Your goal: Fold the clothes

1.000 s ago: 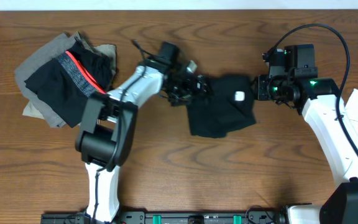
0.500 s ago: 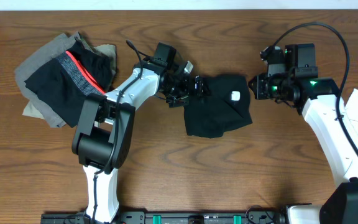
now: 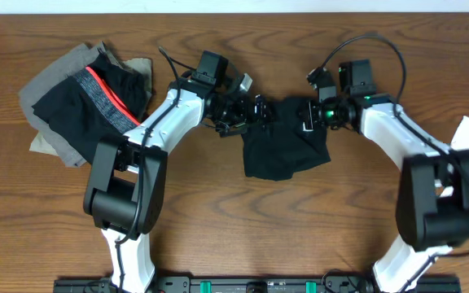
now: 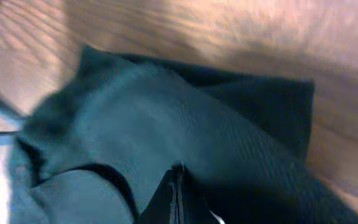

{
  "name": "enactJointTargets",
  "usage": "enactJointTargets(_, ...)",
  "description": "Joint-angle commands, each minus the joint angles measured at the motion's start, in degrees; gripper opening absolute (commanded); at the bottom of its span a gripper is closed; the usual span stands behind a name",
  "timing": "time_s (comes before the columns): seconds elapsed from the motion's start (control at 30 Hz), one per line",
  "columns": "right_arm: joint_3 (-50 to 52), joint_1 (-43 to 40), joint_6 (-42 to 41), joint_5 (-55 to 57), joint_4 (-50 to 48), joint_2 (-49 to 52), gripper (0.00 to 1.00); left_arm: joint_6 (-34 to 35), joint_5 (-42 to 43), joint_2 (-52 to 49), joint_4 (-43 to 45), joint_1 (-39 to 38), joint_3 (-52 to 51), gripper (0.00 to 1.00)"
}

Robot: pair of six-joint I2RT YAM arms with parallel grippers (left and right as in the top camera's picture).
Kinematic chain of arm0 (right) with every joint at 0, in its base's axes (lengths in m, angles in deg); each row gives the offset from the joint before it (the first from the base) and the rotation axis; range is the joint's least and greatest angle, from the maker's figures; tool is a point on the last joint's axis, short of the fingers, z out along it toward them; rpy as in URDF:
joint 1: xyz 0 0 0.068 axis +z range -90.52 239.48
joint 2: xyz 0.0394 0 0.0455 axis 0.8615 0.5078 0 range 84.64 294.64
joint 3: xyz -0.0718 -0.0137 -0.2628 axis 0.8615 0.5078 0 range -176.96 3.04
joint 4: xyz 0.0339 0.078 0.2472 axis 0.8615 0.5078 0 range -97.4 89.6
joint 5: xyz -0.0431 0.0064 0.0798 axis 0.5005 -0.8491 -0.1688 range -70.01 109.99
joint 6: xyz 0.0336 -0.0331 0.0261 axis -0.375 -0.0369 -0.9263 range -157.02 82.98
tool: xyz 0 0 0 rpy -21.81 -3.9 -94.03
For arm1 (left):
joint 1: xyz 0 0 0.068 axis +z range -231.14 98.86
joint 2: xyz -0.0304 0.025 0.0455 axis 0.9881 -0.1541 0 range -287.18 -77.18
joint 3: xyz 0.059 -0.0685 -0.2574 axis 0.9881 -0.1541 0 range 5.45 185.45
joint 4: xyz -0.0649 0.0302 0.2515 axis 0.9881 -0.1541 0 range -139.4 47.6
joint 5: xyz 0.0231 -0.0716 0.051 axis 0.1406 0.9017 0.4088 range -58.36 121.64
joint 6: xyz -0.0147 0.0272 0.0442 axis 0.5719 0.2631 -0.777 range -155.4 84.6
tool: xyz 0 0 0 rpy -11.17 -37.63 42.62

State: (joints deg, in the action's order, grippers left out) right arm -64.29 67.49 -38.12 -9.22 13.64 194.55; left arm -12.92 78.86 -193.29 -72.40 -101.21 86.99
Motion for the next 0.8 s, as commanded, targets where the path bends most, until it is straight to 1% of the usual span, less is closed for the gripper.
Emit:
enactJointTargets(0.0, 0.0, 0.0, -2.67, 3.65, 0.63, 1.73, 0.01, -0.98, -0.24, 2.75, -1.81, 2.8, -0.31, 0.98)
enactJointTargets(0.13, 0.0, -0.13, -2.75, 8.48, 2.86, 1.73, 0.01, -1.9, -0.24, 3.17, -4.94, 6.21, -0.33, 0.98)
enactJointTargets(0.23, 0.0, -0.11, -2.71, 8.48, 3.43, 1.75, 0.01, -4.94, -0.31, 2.62, -6.6, 6.95, -0.57, 0.98)
enactJointTargets(0.3, 0.0, -0.11, -3.19, 8.48, 3.65, 1.75, 0.01, -5.07, -0.37, 1.6, -6.54, 6.75, -1.25, 0.98)
enactJointTargets(0.37, 0.0, -0.11, -3.43, 8.46, 3.69, 1.75, 0.01, -5.01, -0.33, 0.5, -5.9, 6.6, -1.86, 0.98)
enactJointTargets(0.47, 0.0, -0.11, -3.56, 8.46, 3.69, 1.75, 0.01, -3.1, -0.24, -1.66, -3.19, 6.36, -3.87, 0.98)
enactJointTargets(0.53, 0.0, -0.13, -3.56, 8.46, 3.85, 1.75, 0.01, -1.77, 1.22, -2.95, -0.66, 6.32, -5.03, 0.98)
enactJointTargets(0.6, 0.0, -0.11, -3.56, 8.44, 4.0, 1.75, 0.01, -1.73, 4.79, -4.17, 1.62, 6.12, -5.27, 0.98)
enactJointTargets(0.77, 0.0, -0.11, -3.56, 8.44, 4.07, 1.75, 0.01, 0.37, 5.27, -4.55, 3.89, 4.2, -5.25, 0.98)
